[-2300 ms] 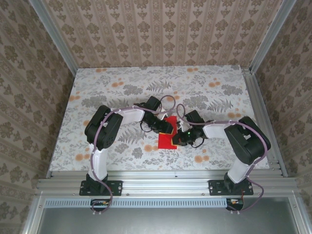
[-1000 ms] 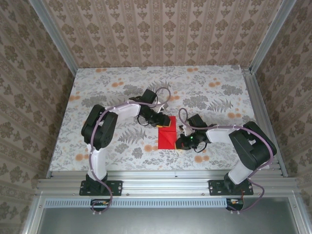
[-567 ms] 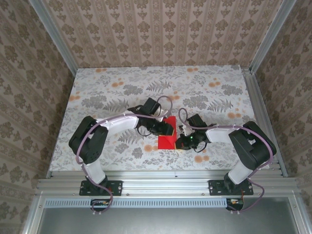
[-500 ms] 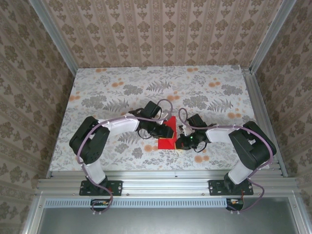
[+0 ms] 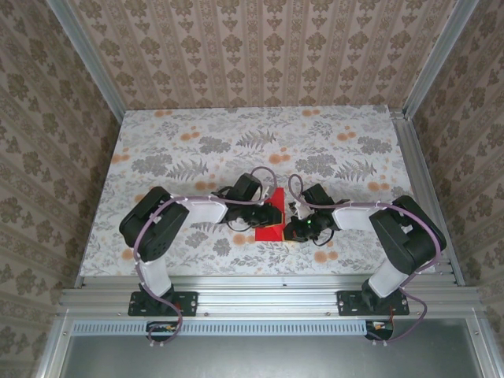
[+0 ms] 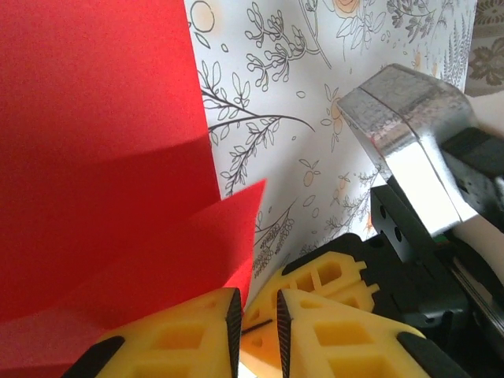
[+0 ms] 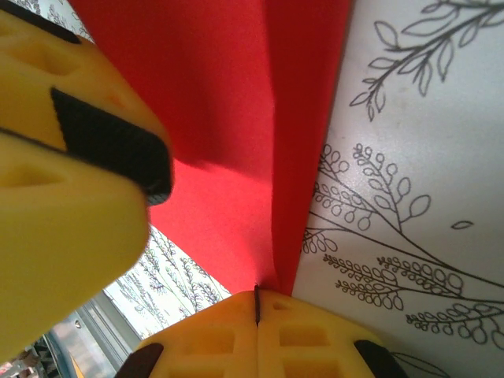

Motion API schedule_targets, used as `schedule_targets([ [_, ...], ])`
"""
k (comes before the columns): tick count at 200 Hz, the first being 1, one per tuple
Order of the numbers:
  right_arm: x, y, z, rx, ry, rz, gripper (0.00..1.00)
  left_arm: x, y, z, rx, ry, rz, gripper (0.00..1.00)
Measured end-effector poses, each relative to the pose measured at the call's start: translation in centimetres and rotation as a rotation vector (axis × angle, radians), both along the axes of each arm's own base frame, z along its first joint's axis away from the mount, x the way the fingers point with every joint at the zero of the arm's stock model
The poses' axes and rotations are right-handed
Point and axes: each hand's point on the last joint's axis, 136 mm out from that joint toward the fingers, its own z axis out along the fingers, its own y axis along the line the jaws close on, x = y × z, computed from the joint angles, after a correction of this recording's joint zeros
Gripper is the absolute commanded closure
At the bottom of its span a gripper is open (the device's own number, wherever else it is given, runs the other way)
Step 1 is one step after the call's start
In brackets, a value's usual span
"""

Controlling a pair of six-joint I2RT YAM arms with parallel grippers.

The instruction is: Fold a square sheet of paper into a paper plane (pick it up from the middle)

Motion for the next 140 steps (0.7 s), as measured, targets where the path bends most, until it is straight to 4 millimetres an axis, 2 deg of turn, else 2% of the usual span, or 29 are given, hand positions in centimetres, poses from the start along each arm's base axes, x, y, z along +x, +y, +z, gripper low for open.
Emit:
schedule_targets([
  [63, 0.0, 0.0, 0.0, -0.003, 0.004, 0.000, 1.00, -1.6, -0.1, -0.9, 0.019, 0.027, -0.006, 0.85],
  [140, 0.0, 0.0, 0.0, -0.007, 0.008, 0.002, 1.00, -1.6, 0.9, -2.7, 0.092, 0.034, 0.005, 0.87],
])
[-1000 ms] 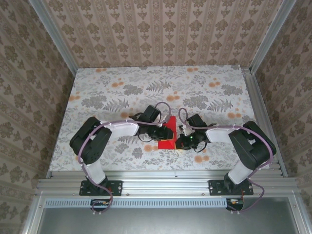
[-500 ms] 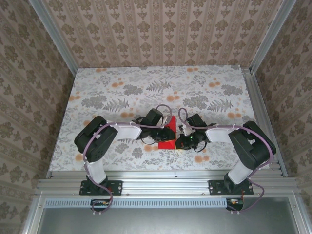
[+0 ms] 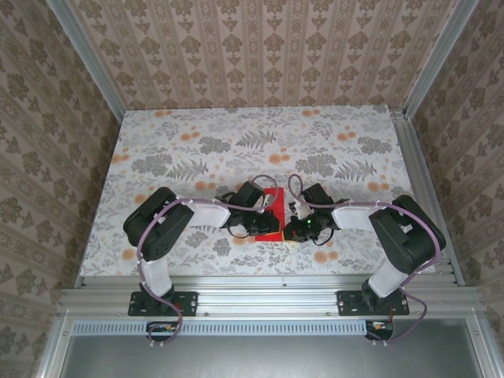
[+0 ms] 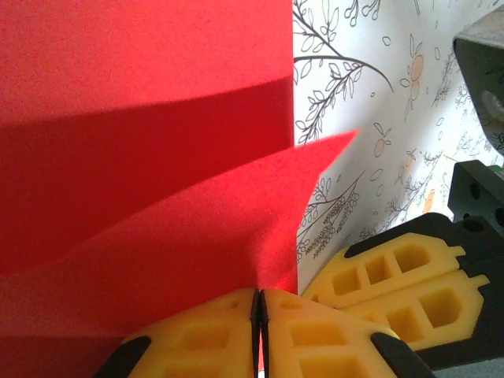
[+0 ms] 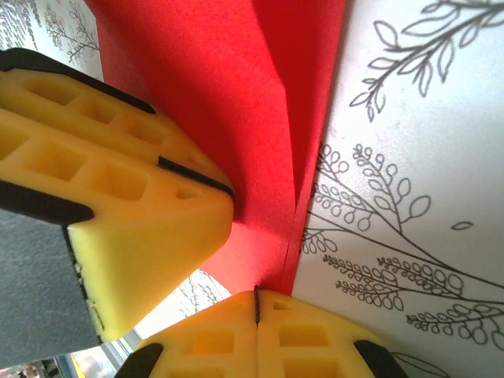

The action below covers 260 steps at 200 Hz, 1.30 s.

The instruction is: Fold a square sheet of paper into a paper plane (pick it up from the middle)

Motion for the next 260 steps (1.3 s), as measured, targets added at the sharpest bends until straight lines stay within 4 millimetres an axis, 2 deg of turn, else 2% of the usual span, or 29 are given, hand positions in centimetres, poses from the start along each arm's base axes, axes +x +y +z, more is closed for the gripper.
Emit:
schedule_targets([
  [124, 0.0, -0.1, -0.1, -0.017, 0.002, 0.006, 1.00, 2.1, 1.0, -0.1, 0.030, -0.009, -0.024, 0.87],
  [194, 0.0, -0.1, -0.1, -0.030, -0.007, 0.017, 1.00, 5.3, 2.8, 0.0, 0.062, -0.047, 0.022, 0.87],
  [260, 0.0, -0.1, -0.1, -0.034, -0.009, 0.021, 1.00, 5.8, 3.1, -0.1, 0.050, -0.026, -0.005, 0.87],
])
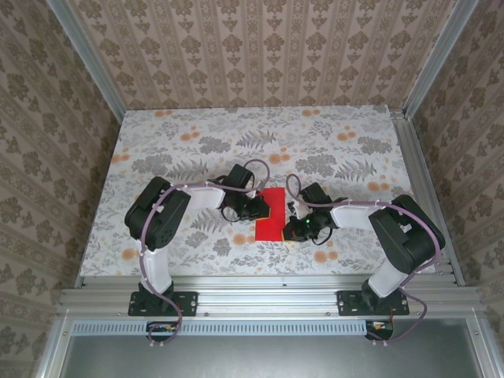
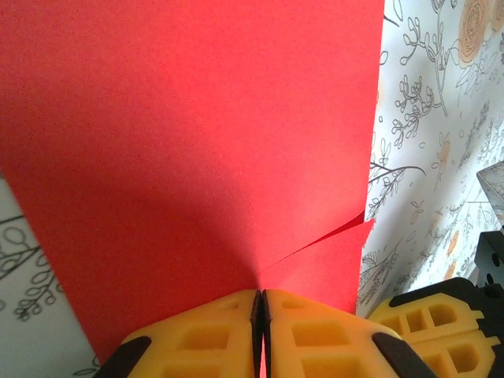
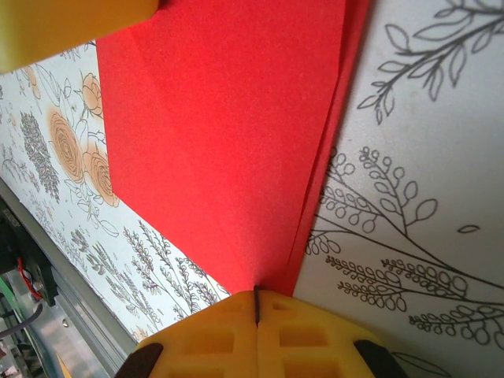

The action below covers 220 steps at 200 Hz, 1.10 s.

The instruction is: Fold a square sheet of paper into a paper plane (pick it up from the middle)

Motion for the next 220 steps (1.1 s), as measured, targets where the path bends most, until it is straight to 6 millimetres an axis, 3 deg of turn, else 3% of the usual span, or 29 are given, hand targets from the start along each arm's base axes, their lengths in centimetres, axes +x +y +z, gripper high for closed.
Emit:
schedule_targets([
  [71, 0.0, 0.0, 0.0, 0.000, -0.001, 0.001, 1.00, 2.3, 1.3, 0.1, 0.011, -0.024, 0.029, 0.87],
  [128, 0.0, 0.1, 0.2, 0.000, -0.008, 0.001, 1.00, 2.3, 1.4, 0.0, 0.011, -0.023, 0.015, 0.86],
  [180, -0.5, -0.3, 1.4, 0.000, 0.015, -0.028, 0.87, 2.3, 1.4, 0.0, 0.010, -0.030, 0.005, 0.86],
  [220, 2.0, -0.6, 4.1, 0.042, -0.051, -0.073, 0.75, 2.3, 1.3, 0.0, 0.010, -0.033, 0.002, 0.86],
])
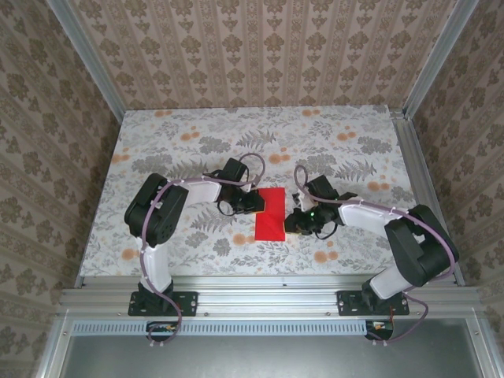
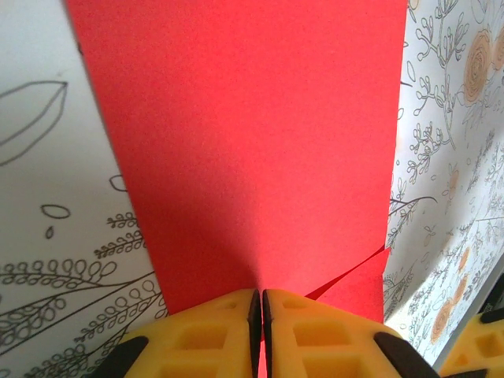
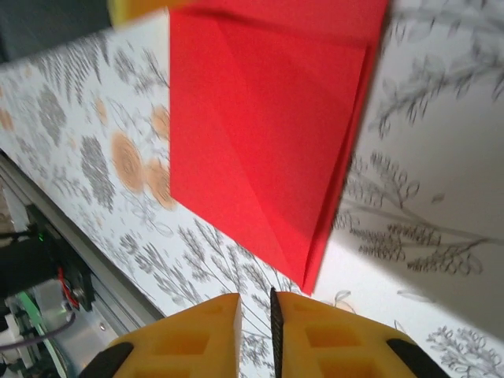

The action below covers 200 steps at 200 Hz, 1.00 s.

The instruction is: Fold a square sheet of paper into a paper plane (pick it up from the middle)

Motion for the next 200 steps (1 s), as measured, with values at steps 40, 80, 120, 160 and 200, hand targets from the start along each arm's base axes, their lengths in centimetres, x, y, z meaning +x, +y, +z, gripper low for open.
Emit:
schedule_targets([
  [40, 2.2, 0.2, 0.5, 0.007, -0.018, -0.015, 0.69, 0.0, -0.1, 0.0, -0.003, 0.001, -0.002, 0.84],
  [80, 4.0, 0.5, -0.3, -0.006, -0.017, -0.005, 0.68, -0.1, -0.2, 0.2, -0.011, 0.001, -0.006, 0.81],
  [120, 6.0, 0.9, 0.2, -0.015, -0.074, 0.032, 0.65, -0.1, -0.4, 0.5, -0.025, -0.001, -0.012, 0.75],
  [160, 7.4, 0.7, -0.3, -0.036, -0.104, 0.061, 0.63, 0.2, -0.3, 1.3, -0.024, -0.026, -0.005, 0.70],
  [200, 7.5, 0.8, -1.3, -0.049, -0.100, 0.093, 0.61, 0.5, -0.4, 3.3, -0.042, -0.063, -0.006, 0.66],
])
